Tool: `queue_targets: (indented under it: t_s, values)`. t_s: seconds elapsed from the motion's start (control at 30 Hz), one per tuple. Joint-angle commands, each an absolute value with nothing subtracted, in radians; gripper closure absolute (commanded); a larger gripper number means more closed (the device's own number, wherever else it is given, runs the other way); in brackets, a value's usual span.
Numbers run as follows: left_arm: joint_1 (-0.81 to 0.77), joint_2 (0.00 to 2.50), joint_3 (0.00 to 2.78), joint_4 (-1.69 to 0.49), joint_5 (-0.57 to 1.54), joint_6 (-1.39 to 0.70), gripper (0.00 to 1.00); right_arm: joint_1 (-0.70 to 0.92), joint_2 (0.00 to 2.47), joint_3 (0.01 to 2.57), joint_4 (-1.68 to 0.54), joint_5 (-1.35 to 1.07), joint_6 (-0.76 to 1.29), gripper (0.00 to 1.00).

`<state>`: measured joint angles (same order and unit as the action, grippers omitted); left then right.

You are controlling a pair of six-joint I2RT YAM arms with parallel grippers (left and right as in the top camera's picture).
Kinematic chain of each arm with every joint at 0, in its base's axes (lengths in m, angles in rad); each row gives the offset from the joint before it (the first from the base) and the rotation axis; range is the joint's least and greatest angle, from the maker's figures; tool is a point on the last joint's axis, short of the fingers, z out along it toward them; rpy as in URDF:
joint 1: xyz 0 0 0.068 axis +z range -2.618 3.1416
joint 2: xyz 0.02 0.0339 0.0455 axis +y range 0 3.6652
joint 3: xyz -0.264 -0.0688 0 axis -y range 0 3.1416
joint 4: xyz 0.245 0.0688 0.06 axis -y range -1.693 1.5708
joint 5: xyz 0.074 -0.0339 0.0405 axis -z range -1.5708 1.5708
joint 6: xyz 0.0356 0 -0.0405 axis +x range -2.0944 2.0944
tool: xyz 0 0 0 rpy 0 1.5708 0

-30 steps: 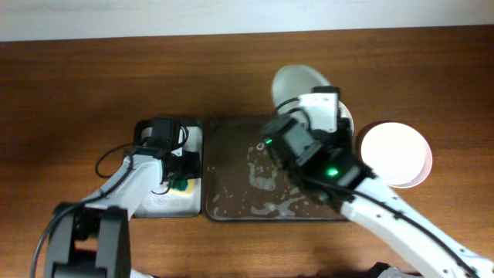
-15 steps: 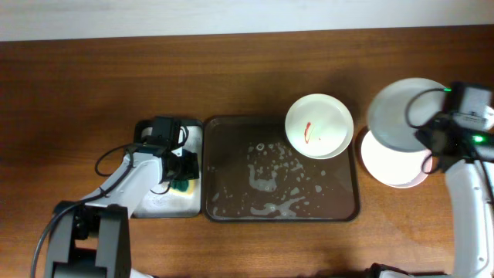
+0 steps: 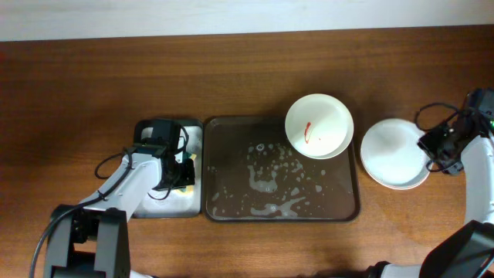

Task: Clean dirty plates on tray and stack at the side
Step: 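Grasp the white plate rim with the right gripper and pull it center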

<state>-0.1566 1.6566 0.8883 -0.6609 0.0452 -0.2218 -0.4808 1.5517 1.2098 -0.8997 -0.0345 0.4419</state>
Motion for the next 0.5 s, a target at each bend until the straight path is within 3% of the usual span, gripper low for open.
queue_targets:
  t_s: [0.0,0.07,0.23,0.3,0.47]
  values:
    - [-0.157,1.639,0.874,-0.656,0.057,-0.219,0.23,-0.43,1.557,1.221,-0.886,-0.386,0.243,0.47]
    - [-0.157,1.639,0.874,-0.656,0.057,-0.219,0.18,-0.358,1.559,1.22,-0.885,-0.381,0.179,0.46]
    - [-0.157,1.639,0.874,-0.662,0.057,-0.219,0.18,-0.2,1.613,1.219,-0.841,-0.263,0.172,0.47]
    - [-0.157,1.639,0.874,-0.667,0.057,-0.219,0.18,-0.149,1.668,1.219,-0.77,-0.174,0.179,0.52]
    - [-0.157,1.639,0.874,-0.667,0.057,-0.219,0.1,-0.13,1.775,1.219,-0.606,-0.123,0.199,0.56]
